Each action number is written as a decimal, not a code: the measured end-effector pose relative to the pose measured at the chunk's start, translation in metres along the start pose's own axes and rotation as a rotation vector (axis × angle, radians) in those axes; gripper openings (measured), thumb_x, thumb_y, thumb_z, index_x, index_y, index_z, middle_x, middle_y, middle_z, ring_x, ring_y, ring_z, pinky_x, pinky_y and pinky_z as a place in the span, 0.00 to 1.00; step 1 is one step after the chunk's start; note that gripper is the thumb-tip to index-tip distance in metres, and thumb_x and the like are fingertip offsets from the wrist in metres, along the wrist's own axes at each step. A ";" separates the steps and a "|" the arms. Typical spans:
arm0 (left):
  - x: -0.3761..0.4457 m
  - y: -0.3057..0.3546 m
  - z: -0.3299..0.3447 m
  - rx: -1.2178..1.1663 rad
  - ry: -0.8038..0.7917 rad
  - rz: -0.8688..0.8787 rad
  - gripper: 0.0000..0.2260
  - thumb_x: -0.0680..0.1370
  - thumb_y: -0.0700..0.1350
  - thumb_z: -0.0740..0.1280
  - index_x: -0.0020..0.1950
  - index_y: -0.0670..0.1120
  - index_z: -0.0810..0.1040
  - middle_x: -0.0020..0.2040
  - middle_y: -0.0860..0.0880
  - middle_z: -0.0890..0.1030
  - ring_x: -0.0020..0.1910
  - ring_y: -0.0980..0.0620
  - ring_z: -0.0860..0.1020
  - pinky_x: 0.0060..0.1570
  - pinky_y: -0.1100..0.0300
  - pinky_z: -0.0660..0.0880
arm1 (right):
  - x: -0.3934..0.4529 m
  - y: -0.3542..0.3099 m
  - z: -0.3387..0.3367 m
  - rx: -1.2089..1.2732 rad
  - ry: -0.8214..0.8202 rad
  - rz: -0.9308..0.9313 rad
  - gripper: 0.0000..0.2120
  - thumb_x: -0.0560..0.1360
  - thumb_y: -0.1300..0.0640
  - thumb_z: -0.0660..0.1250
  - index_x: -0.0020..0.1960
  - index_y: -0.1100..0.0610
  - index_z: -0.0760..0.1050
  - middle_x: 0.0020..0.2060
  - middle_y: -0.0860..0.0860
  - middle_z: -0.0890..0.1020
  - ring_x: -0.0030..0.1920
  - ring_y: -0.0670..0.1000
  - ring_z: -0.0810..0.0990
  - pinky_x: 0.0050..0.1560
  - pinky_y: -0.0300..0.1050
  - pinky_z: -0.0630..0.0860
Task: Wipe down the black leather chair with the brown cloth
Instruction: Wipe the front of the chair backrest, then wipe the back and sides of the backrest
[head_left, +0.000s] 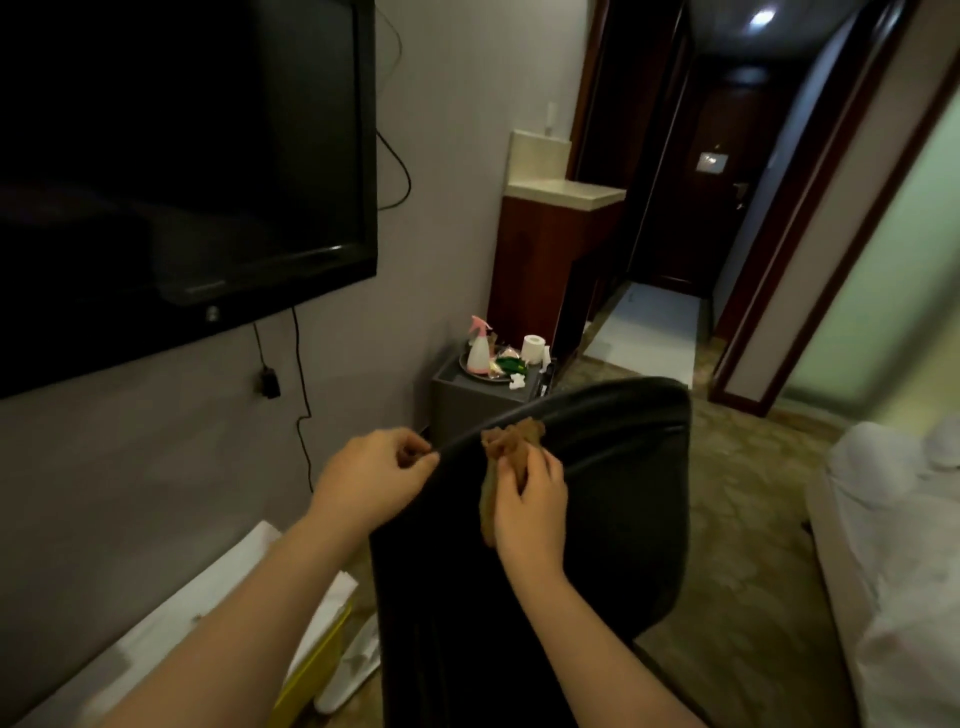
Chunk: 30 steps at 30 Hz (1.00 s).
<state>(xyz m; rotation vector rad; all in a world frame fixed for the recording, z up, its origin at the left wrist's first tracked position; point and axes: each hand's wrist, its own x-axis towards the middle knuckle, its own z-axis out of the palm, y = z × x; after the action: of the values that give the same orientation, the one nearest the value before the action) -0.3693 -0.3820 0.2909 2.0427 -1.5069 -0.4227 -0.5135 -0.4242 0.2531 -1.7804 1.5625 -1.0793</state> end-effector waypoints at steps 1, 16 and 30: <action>-0.004 -0.002 -0.006 0.030 -0.039 0.001 0.07 0.76 0.54 0.63 0.49 0.54 0.78 0.44 0.54 0.79 0.43 0.55 0.77 0.42 0.61 0.73 | -0.003 -0.009 0.002 0.028 0.003 0.048 0.14 0.80 0.52 0.57 0.63 0.51 0.72 0.66 0.48 0.68 0.64 0.50 0.68 0.66 0.48 0.67; -0.038 -0.009 -0.099 0.066 -0.352 0.324 0.15 0.78 0.43 0.63 0.64 0.53 0.72 0.58 0.51 0.78 0.53 0.53 0.77 0.52 0.59 0.74 | -0.071 -0.094 0.020 -0.349 -0.129 0.169 0.31 0.75 0.53 0.66 0.73 0.52 0.56 0.72 0.53 0.55 0.70 0.58 0.57 0.68 0.54 0.63; -0.166 0.048 -0.092 0.712 -0.536 0.450 0.34 0.71 0.50 0.70 0.74 0.57 0.58 0.74 0.49 0.59 0.72 0.46 0.60 0.68 0.48 0.63 | -0.248 -0.066 -0.085 -0.282 -0.431 -0.152 0.25 0.71 0.57 0.68 0.66 0.50 0.68 0.65 0.46 0.66 0.61 0.52 0.70 0.59 0.48 0.72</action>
<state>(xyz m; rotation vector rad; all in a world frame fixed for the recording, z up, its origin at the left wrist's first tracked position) -0.4081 -0.2122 0.3803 2.0610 -2.6785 -0.2795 -0.5509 -0.1602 0.2980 -2.1732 1.3766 -0.5001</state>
